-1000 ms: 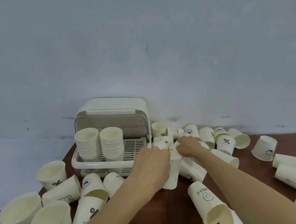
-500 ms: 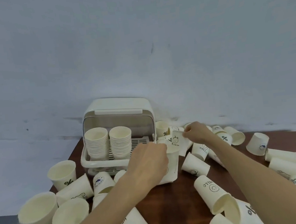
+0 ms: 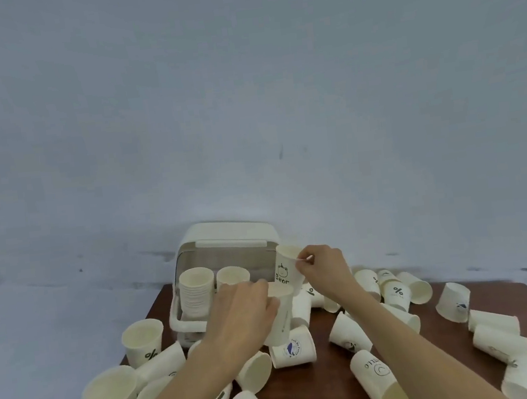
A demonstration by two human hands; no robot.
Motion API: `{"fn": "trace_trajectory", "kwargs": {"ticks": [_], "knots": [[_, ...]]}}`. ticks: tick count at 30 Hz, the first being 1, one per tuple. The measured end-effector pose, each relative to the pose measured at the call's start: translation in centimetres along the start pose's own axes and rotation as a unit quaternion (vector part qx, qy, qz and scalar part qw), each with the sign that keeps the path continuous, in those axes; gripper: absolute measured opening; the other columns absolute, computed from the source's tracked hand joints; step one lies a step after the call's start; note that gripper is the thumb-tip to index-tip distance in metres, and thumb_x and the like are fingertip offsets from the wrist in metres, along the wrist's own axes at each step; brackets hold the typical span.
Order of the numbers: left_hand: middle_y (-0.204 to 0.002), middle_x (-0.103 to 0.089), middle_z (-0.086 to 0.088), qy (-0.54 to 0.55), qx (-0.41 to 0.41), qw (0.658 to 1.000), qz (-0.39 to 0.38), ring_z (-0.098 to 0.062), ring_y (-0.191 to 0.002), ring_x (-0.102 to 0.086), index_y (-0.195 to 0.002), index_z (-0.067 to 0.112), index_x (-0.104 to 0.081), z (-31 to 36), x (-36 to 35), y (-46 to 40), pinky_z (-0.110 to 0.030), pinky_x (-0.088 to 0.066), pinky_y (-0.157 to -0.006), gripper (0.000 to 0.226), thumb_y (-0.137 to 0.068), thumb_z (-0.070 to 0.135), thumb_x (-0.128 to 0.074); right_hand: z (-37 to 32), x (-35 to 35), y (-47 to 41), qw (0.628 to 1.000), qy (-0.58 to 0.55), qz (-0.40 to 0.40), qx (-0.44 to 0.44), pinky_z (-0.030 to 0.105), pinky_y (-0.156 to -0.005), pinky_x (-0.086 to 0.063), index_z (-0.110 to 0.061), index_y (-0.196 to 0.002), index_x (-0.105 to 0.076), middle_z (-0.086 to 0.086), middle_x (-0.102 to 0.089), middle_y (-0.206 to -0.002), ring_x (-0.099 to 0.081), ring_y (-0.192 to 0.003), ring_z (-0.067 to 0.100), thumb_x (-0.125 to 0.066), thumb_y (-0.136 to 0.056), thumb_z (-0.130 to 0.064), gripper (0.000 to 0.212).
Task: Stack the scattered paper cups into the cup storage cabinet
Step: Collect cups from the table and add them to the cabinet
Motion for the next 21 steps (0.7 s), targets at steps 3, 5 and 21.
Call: {"fn": "trace_trajectory", "kwargs": {"ticks": [3, 5, 21], "knots": [[-0.092, -0.066, 0.0, -0.007, 0.013, 1.0, 0.005, -0.024, -0.084, -0.059, -0.088, 0.02, -0.055, -1.2, 0.3, 0.0, -0.035, -0.042, -0.075, 0.029, -0.096, 0.04, -0.036, -2.4, -0.7, 0.0, 0.999, 0.003, -0.001, 0.035, 0.017, -0.048, -0.04, -0.016, -0.087, -0.069, 0.002, -0.068, -0.064, -0.057, -0.05, 0.012, -0.055, -0.087, -0.017, 0.014], [-0.093, -0.066, 0.001, -0.018, 0.021, 0.999, 0.022, -0.023, -0.084, -0.058, -0.092, 0.02, -0.056, -2.0, 0.9, 0.1, -0.032, -0.038, -0.073, 0.027, -0.097, 0.038, -0.036, -3.8, -1.3, -0.1, 0.999, 0.004, 0.001, 0.054, 0.011, -0.045, -0.033, -0.015, -0.087, -0.068, -0.001, -0.065, -0.06, -0.049, -0.042, 0.003, -0.055, -0.088, -0.017, 0.013], [-0.085, -0.066, -0.002, -0.084, 0.144, 0.98, 0.109, -0.022, -0.08, -0.058, -0.086, 0.018, -0.062, -14.1, 0.6, -2.9, -0.03, -0.038, -0.083, 0.018, -0.096, 0.014, -0.048, -9.0, -9.0, -0.8, 0.979, 0.103, 0.033, 0.171, 0.04, -0.069, -0.05, -0.012, -0.095, -0.064, 0.004, -0.065, -0.079, -0.059, -0.079, 0.023, -0.043, -0.097, -0.018, 0.022]]}}
Point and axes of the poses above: each hand's wrist, its own y-axis away from the middle knuckle, its own x-axis out of the back of the hand, z = x × y, the point moved 8 cm from there along -y, towards the middle knuckle
